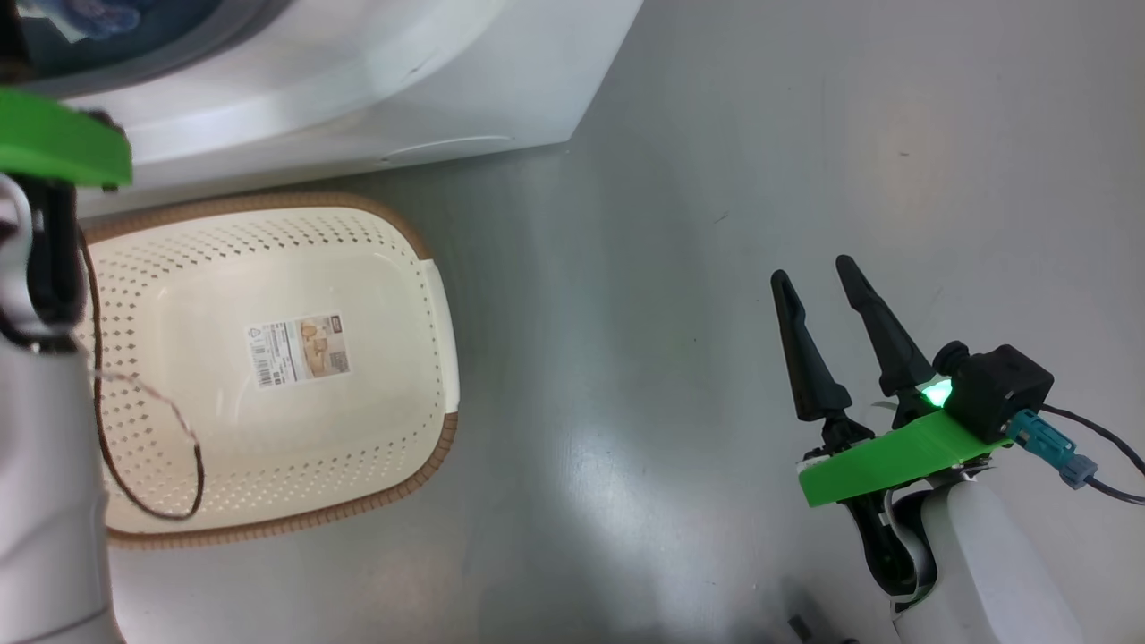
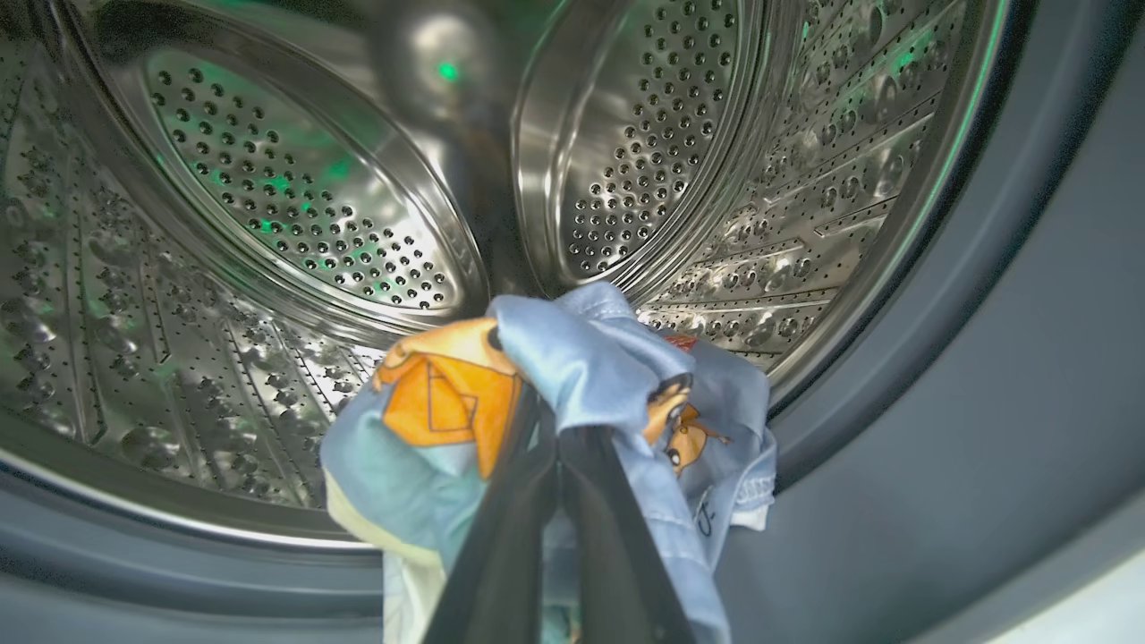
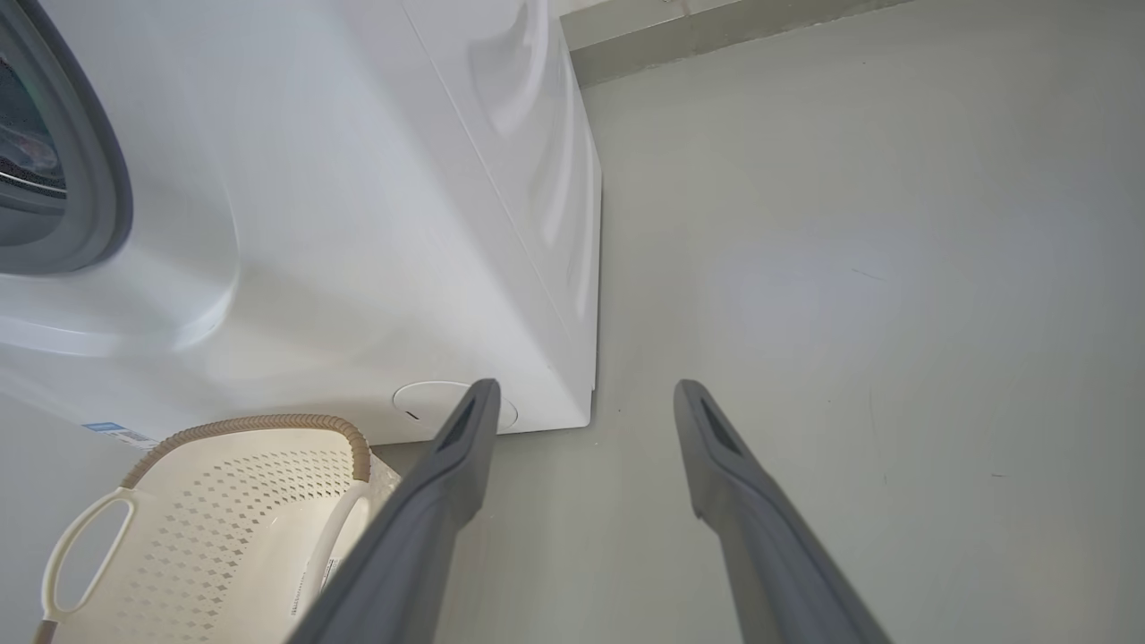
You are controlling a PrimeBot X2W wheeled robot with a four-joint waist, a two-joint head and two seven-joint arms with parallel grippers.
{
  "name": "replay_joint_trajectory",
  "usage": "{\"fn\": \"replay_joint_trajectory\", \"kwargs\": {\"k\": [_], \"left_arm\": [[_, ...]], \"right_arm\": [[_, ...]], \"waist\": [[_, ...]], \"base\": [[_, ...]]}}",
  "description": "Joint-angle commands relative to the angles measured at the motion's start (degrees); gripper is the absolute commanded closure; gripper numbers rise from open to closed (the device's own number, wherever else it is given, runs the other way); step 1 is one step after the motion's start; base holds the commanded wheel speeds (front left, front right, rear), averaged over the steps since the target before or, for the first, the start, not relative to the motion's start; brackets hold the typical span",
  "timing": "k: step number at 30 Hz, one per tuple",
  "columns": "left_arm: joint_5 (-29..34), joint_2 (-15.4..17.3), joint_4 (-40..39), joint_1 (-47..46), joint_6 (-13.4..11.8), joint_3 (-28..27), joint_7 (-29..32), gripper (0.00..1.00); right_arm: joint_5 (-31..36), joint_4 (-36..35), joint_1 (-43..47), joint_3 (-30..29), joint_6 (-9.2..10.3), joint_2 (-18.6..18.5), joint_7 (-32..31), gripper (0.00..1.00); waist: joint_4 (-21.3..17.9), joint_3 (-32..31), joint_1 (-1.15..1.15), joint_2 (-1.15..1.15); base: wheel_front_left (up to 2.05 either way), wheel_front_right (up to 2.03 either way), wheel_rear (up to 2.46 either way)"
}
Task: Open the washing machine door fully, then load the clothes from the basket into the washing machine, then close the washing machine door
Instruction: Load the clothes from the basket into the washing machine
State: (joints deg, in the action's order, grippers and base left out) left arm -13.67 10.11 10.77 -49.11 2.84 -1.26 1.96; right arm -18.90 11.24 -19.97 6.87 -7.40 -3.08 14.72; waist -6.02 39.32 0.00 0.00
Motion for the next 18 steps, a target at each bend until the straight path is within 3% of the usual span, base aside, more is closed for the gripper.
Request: {"fn": "replay_joint_trajectory", "kwargs": {"k": [1,18], "left_arm": [[0.4,2.5,-0.9,-1.2,0.3,-1.0,0.3,1.00],[0.1,5.8,16.2,-17.4,2.5,1.8,0.3,1.00]], "right_arm": [[-1.3,-0.9,1.0,1.5,-0.09,0.2,0.3,0.00],[-1.7,-1.7,0.8,2.0,-0.09,0.2,0.3,0.00]], "waist": [[-0.1,0.1,0.00,0.00],[-2.2,4.0,0.00,0.00]], "base": [[0.00,0.00,0.00],[0.00,0.00,0.00]]}}
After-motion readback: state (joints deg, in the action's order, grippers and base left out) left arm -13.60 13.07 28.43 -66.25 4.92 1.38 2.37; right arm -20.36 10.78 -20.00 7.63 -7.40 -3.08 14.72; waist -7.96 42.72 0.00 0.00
